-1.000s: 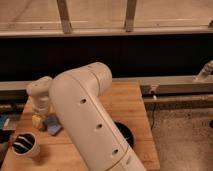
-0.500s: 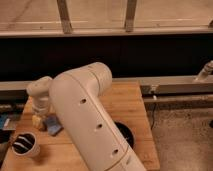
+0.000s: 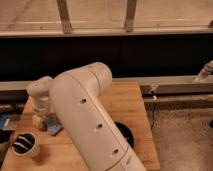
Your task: Place the white sponge in the ceramic bowl
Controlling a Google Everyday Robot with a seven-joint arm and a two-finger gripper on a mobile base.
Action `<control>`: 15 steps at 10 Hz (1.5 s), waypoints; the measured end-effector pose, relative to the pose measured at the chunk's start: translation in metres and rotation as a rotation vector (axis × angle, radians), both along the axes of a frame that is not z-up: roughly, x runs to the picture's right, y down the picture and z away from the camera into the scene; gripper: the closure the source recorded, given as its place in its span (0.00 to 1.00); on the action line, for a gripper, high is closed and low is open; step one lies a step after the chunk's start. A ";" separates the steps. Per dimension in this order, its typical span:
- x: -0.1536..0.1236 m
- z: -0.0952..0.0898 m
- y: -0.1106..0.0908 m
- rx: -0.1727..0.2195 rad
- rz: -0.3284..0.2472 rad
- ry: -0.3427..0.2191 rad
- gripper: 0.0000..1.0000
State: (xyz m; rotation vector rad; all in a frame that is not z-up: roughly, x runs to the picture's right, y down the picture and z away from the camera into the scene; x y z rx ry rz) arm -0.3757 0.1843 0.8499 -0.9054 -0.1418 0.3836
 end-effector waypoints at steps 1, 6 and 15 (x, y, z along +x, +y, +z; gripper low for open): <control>0.000 0.000 0.000 0.000 0.000 0.000 0.39; 0.004 -0.003 -0.003 -0.001 -0.009 0.006 0.39; 0.036 -0.071 -0.078 0.188 0.006 0.166 0.39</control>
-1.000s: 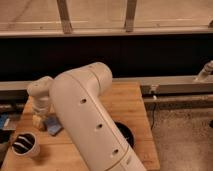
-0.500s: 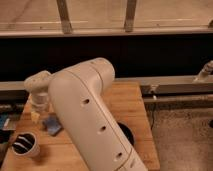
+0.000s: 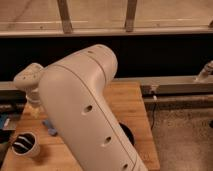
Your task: Place the white sponge in the ceramic bowl
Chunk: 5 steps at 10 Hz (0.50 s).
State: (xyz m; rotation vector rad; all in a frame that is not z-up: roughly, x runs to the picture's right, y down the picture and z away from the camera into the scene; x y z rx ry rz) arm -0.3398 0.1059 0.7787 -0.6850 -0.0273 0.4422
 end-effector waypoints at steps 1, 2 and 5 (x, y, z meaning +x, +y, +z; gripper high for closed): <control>0.005 -0.002 -0.002 0.004 0.006 0.018 0.39; 0.011 -0.001 -0.001 0.004 0.010 0.040 0.39; 0.030 0.031 0.022 -0.019 0.033 0.096 0.39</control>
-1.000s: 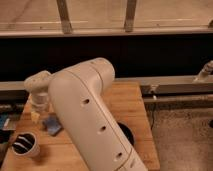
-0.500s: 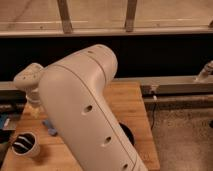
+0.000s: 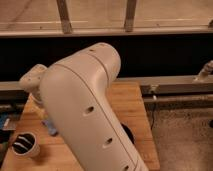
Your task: Place the white sponge in the ceramic bowl
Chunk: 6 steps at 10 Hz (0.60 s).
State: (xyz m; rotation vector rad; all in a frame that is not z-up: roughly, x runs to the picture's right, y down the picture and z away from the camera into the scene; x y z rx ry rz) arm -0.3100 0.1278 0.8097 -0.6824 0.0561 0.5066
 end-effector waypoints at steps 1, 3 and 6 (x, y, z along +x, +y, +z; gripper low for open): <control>0.002 0.015 0.012 -0.013 0.004 0.009 0.39; 0.004 0.040 0.032 -0.042 0.014 0.024 0.39; -0.002 0.057 0.043 -0.073 0.008 0.038 0.39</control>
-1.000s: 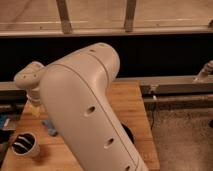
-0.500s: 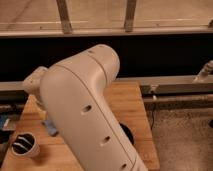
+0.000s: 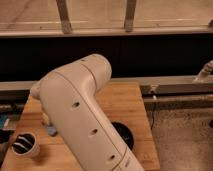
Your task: Place the white sponge in the ceramic bowl
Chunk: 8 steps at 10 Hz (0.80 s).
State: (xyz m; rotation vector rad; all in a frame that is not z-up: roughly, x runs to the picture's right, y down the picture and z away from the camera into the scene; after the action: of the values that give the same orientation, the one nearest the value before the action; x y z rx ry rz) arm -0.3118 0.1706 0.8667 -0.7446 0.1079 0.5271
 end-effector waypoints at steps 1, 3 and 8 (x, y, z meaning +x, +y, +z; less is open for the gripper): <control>-0.004 0.001 0.002 -0.002 -0.005 0.000 0.39; -0.009 -0.001 0.003 0.000 -0.013 -0.004 0.39; -0.031 -0.024 -0.003 0.044 -0.066 -0.017 0.39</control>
State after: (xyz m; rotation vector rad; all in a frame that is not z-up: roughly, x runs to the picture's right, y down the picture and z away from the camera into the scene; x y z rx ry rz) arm -0.3428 0.1680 0.8423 -0.7004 0.1048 0.4594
